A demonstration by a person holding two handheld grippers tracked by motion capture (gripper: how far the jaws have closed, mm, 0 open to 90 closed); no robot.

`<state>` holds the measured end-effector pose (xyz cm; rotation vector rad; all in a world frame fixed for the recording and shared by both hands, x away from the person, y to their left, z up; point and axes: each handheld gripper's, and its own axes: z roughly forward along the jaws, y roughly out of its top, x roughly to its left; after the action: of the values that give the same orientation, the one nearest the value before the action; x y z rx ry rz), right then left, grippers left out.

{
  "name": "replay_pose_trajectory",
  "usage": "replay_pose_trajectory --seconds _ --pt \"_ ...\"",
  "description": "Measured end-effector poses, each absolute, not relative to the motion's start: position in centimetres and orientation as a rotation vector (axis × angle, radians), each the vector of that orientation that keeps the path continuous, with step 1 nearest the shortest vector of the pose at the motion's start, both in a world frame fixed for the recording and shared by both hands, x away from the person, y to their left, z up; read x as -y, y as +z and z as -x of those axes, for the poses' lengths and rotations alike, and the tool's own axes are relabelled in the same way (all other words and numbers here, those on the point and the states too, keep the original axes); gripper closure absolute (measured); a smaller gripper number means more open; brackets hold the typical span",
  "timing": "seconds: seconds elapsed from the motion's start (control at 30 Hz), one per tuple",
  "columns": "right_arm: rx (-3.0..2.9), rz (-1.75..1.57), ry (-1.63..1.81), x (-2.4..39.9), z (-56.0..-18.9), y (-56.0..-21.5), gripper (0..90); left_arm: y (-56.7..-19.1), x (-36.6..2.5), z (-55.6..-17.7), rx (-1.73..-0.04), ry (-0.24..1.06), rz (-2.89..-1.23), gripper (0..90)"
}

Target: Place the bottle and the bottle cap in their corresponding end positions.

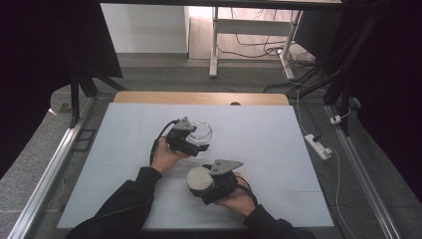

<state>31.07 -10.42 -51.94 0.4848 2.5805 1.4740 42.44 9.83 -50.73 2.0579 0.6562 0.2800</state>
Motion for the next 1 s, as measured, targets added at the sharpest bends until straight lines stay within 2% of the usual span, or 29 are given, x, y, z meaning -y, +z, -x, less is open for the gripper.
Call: replay_pose_trajectory --seconds 0.4,1.0 --pt "-2.633 -0.507 1.365 9.8 -31.9 -53.6 7.4 -51.6 -9.5 -42.7 -0.654 0.293 -2.075 7.3" --pt "-2.674 -0.555 1.246 9.1 -32.4 -53.9 6.9 -52.4 -9.7 -43.0 -0.619 0.284 -2.083 6.7"
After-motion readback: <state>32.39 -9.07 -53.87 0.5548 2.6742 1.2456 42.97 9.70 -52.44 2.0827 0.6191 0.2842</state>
